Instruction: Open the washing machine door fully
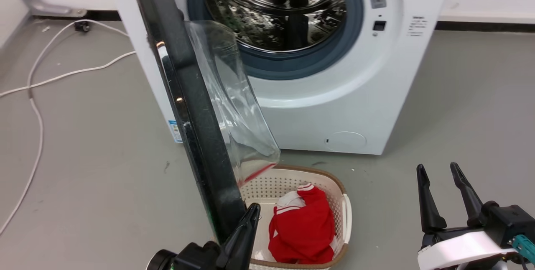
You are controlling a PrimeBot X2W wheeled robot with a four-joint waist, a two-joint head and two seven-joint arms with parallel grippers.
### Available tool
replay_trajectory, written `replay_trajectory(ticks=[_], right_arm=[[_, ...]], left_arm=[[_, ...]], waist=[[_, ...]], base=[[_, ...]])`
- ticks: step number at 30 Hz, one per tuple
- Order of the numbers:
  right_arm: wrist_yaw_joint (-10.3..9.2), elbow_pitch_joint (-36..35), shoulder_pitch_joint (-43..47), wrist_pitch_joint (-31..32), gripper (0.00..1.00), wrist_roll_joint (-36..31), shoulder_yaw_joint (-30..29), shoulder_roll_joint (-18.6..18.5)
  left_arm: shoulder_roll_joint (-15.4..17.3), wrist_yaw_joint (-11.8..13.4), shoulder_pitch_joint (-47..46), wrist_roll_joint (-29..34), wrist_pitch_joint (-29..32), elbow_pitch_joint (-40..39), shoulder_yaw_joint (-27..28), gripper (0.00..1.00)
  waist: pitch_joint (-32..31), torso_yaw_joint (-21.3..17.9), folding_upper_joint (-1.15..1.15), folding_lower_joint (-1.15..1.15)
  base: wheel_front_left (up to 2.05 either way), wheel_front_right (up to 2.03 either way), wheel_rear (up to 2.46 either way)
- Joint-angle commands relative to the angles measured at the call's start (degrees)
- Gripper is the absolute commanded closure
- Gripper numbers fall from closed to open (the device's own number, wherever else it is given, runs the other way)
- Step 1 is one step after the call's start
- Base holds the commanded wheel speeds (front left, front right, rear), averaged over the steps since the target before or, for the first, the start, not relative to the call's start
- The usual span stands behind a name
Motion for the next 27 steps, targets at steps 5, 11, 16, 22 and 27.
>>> replay_trajectory(ticks=[5, 11, 16, 22, 27], right_arm=[[-0.04, -0.47, 0.91, 0.29, 0.00, 0.00, -0.05, 0.16], [-0.03, -0.71, 1.20, 0.61, 0.00, -0.03, -0.70, 0.16], [-0.03, -1.04, 1.43, 0.58, 0.00, 0.17, -1.42, 0.15], [-0.04, -1.32, 0.78, 0.58, 0.00, -0.01, -1.61, 0.14], [-0.03, -1.52, 0.33, 0.87, 0.00, -0.33, -1.52, 0.13]], left_arm=[[1.83, 1.72, 1.10, 0.05, 0.33, -0.31, 2.23, 1.00], [2.27, 2.28, 1.82, 0.17, -0.03, -1.23, 2.67, 1.00], [2.85, 3.68, 2.61, -0.06, -0.14, -1.96, 4.06, 1.00], [4.05, 5.54, 2.89, -0.64, -1.11, -1.74, 7.44, 1.00], [4.96, 6.90, 2.60, -2.42, -2.65, -0.36, 11.60, 1.00]], waist=[[-0.37, 4.08, 0.00, 0.00], [-0.33, 7.04, 0.00, 0.00], [-0.07, 10.45, 0.00, 0.00], [0.62, 13.65, 0.00, 0.00], [1.32, 14.99, 0.00, 0.00]], base=[[0.00, 0.00, 0.00], [0.00, 0.00, 0.00], [0.00, 0.00, 0.00], [0.00, 0.00, 0.00], [0.00, 0.00, 0.00]])
